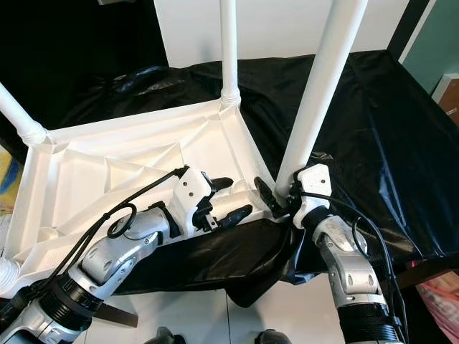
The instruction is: Building children table
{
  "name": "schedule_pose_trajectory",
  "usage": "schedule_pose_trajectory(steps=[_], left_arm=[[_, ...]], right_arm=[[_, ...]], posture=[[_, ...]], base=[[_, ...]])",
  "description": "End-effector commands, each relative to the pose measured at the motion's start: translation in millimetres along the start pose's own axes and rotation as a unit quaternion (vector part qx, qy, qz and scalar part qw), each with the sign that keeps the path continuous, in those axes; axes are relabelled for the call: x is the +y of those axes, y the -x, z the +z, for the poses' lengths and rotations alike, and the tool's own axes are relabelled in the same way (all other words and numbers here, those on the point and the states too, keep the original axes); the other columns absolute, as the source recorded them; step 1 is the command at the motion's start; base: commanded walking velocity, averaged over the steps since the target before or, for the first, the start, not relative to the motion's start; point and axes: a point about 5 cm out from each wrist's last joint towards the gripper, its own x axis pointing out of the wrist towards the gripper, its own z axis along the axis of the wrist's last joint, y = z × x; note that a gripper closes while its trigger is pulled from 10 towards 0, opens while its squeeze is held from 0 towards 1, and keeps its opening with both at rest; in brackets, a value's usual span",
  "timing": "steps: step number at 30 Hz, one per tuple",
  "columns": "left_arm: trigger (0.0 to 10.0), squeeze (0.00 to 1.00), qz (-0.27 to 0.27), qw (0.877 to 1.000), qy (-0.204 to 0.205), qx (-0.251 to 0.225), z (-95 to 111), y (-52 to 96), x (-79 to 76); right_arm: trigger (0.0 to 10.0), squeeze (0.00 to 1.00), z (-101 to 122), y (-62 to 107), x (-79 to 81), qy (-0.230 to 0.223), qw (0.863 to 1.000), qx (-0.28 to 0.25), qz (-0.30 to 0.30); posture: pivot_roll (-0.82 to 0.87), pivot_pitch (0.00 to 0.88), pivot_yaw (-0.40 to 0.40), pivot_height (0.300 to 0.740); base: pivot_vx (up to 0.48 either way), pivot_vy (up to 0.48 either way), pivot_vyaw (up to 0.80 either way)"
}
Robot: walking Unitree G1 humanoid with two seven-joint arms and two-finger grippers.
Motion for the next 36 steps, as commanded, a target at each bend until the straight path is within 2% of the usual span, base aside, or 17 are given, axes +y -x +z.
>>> schedule_pose_trajectory(steps=[1, 9, 10, 11, 19, 22, 23, 30, 36], left_arm=[[10.0, 0.00, -0.082, 0.997, -0.003, 0.007, -1.9, 0.5, -10.0], [10.0, 0.00, -0.079, 0.997, -0.001, 0.007, -2.3, 0.2, -10.9], [10.0, 0.00, -0.078, 0.997, 0.000, 0.005, -0.7, 0.4, -10.7], [10.0, 0.00, -0.078, 0.997, -0.001, 0.004, 1.1, 0.5, -10.1], [10.0, 0.00, -0.072, 0.997, -0.016, 0.018, -3.4, -0.7, -6.6], [10.0, 0.00, -0.078, 0.997, -0.009, 0.007, 0.6, -3.8, -7.6], [10.0, 0.00, -0.079, 0.997, -0.007, 0.004, 1.8, -4.6, -7.4], [10.0, 0.00, -0.076, 0.997, -0.006, 0.003, 2.0, -3.3, -5.9], [10.0, 0.00, -0.069, 0.998, 0.003, 0.001, 0.7, -1.9, -9.4]], right_arm=[[10.0, 0.00, -4.3, -2.5, 1.2, -0.003, 0.999, 0.015, 0.031], [10.0, 0.00, -7.0, -11.2, -3.8, 0.017, 0.997, 0.027, 0.069], [4.1, 0.00, -6.9, -12.0, -5.4, 0.021, 0.997, 0.028, 0.073], [0.0, 0.00, -6.2, -12.2, -7.1, 0.024, 0.997, 0.028, 0.074], [0.0, 0.00, -12.8, -10.3, -14.1, 0.041, 0.995, 0.044, 0.078], [0.0, 0.00, -13.6, -8.9, -13.2, 0.029, 0.996, 0.041, 0.069], [10.0, 0.00, -15.1, -8.1, -13.0, 0.021, 0.997, 0.041, 0.057], [10.0, 0.00, -21.7, -9.0, -12.7, 0.003, 0.999, 0.036, 0.000], [10.0, 0.00, -28.7, -9.4, -6.4, -0.002, 0.992, 0.040, -0.116]], posture=[[-0.09, 0.069, 0.033, 0.740], [-0.09, 0.068, 0.026, 0.740], [-0.08, 0.075, 0.024, 0.740], [-0.08, 0.074, 0.019, 0.740], [-0.10, 0.081, 0.024, 0.740], [-0.10, 0.091, 0.036, 0.740], [-0.10, 0.093, 0.041, 0.740], [-0.10, 0.101, 0.033, 0.740], [-0.09, 0.115, 0.026, 0.740]], base=[[0.000, 0.000, 0.00], [0.000, 0.000, 0.00], [0.000, 0.000, 0.00], [0.000, 0.000, 0.00], [0.000, 0.000, 0.00], [0.000, 0.000, 0.00], [0.000, 0.000, 0.00], [0.000, 0.000, 0.00], [0.000, 0.000, 0.00]])
